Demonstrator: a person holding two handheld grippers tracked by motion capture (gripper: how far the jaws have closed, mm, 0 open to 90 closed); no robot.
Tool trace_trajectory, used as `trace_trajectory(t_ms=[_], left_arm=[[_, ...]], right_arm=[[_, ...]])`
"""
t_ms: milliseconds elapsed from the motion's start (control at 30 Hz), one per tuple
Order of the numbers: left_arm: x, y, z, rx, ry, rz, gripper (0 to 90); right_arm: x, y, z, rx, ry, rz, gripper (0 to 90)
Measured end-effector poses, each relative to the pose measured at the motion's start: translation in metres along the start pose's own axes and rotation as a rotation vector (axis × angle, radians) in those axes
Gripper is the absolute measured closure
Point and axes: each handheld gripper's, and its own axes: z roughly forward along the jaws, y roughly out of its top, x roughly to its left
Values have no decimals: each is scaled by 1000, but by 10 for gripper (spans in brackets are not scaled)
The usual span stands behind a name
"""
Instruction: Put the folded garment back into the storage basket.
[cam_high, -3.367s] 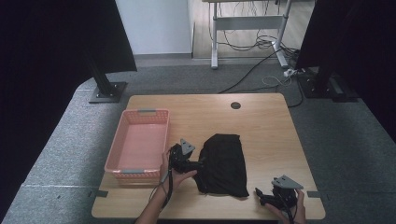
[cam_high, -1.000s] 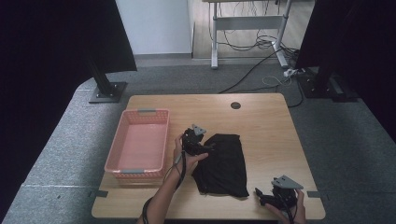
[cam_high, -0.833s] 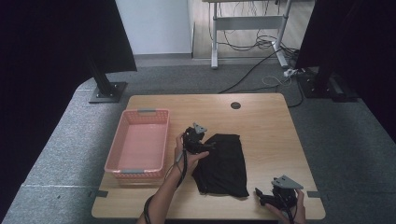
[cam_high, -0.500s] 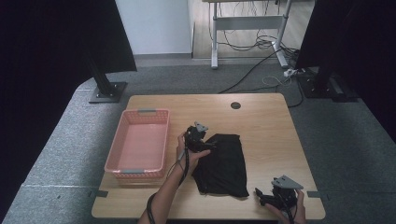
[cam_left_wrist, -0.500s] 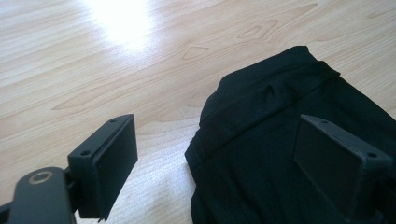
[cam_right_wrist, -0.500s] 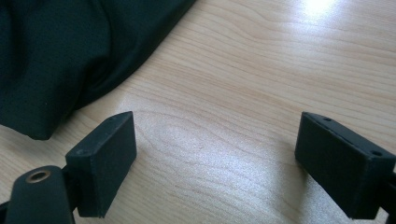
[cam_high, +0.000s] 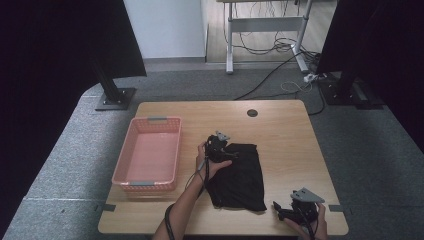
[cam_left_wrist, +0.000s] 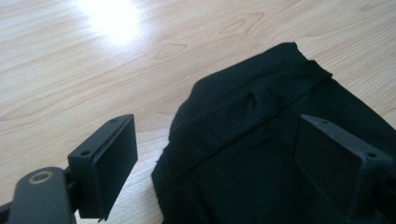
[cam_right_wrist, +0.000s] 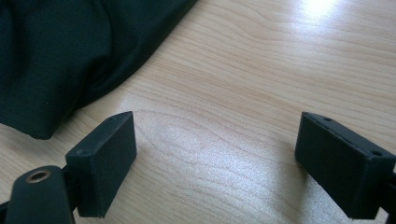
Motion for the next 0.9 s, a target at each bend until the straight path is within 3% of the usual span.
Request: trace_trajectory(t_ms=[667, 900], left_arm=[[2, -6, 17, 61, 4, 1, 124], [9, -11, 23, 79, -12, -32, 85]], right_arm=[[0, 0, 0, 0, 0, 0, 126], [0, 0, 0, 0, 0, 0, 126]])
